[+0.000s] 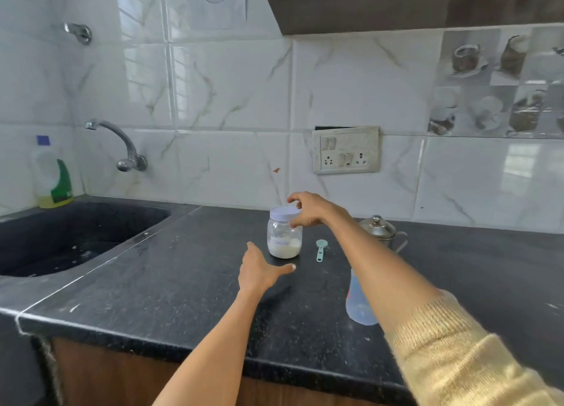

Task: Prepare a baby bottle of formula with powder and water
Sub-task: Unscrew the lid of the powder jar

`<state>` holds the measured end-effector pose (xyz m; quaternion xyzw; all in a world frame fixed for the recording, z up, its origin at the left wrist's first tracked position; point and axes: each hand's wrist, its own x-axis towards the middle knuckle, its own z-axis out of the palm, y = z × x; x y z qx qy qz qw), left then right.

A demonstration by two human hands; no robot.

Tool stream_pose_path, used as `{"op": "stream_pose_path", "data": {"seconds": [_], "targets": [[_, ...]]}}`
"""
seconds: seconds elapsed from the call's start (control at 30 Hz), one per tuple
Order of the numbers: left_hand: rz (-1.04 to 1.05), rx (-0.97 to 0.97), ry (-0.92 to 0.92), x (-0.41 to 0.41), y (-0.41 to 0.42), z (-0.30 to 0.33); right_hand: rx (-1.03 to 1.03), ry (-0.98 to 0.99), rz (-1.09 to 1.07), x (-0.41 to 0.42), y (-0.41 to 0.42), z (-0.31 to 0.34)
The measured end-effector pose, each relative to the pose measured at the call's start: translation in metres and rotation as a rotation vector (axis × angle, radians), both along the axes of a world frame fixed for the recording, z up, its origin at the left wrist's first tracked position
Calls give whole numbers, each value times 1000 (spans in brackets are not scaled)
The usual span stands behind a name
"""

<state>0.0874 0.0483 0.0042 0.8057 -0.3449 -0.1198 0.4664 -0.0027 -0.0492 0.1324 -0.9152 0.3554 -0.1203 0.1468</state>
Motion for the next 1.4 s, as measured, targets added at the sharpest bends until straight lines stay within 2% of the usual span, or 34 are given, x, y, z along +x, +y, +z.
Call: {"op": "stream_pose_path", "data": {"seconds": [0.37,0.63,1.17,1.4], "targets": [[-81,-31,8,40,-59,-5,22,73,-36,45,-55,-6],[-86,-84,-55,30,-53,-4,20,123,-22,48,-52,-6],[-129,-90,-62,-42,69,-9,-52,250,-9,-33,81,9],[-170,-94,-84,-56,90,-12,-129,165,-60,-53,113,10]]}}
